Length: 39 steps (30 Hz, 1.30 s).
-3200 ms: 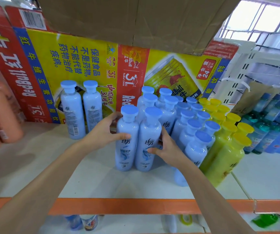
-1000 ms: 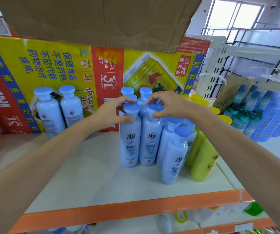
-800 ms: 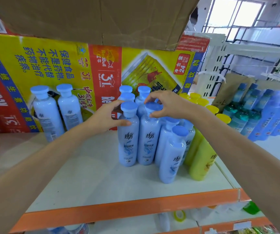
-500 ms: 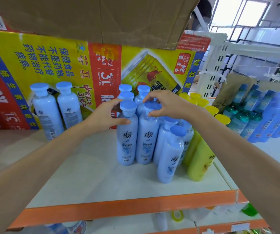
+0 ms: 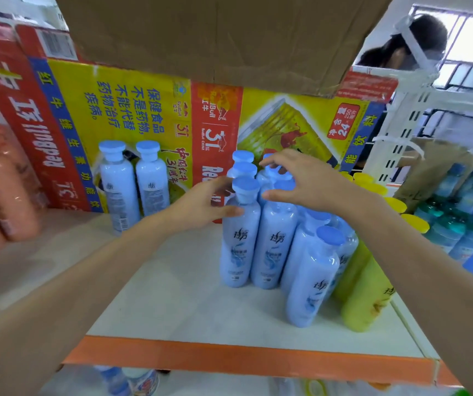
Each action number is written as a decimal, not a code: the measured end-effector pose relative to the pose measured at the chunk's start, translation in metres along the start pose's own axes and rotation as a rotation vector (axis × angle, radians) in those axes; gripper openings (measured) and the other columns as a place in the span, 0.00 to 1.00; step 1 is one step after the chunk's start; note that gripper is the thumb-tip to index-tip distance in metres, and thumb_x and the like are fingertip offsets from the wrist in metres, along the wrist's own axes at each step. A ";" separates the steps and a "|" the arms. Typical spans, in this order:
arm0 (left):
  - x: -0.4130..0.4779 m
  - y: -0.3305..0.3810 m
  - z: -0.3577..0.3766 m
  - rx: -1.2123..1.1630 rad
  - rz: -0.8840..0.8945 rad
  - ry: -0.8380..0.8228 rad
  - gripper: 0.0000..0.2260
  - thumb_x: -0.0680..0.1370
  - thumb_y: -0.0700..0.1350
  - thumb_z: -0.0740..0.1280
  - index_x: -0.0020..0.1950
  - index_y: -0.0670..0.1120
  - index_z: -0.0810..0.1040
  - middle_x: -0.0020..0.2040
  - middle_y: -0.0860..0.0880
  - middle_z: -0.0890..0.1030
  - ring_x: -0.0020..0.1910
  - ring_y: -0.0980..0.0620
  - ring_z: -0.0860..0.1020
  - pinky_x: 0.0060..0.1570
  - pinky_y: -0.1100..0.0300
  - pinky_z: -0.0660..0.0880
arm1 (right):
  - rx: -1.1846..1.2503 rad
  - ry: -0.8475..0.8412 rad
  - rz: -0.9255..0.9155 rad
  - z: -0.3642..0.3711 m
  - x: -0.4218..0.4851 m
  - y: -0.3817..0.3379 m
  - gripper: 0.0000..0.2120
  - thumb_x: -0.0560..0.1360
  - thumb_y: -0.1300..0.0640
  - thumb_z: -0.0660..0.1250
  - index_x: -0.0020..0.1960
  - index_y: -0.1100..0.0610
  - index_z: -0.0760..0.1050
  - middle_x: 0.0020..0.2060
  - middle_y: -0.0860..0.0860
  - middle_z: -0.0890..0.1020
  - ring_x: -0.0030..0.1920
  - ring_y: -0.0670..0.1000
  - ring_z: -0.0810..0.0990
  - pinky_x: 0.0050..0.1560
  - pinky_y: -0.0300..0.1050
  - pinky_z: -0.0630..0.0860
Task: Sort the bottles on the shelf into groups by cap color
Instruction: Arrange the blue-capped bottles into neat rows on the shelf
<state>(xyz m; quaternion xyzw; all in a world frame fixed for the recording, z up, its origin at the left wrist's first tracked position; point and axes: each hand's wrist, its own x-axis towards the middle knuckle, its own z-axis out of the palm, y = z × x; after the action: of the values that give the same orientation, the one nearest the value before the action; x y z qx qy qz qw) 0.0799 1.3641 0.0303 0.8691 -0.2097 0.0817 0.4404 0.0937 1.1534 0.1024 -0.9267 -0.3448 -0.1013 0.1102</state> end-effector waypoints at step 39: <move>-0.014 -0.113 -0.190 0.493 -0.054 0.213 0.18 0.76 0.46 0.65 0.66 0.44 0.71 0.61 0.46 0.73 0.58 0.47 0.73 0.56 0.59 0.67 | -0.016 0.049 -0.008 0.101 0.196 -0.130 0.20 0.73 0.53 0.67 0.62 0.56 0.68 0.55 0.56 0.71 0.50 0.58 0.76 0.50 0.50 0.74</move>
<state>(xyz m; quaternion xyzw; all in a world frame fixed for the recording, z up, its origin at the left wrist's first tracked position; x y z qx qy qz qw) 0.1248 1.5790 0.0570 0.9419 -0.1128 0.2095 0.2371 0.1643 1.3983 0.0754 -0.9233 -0.3450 -0.1273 0.1109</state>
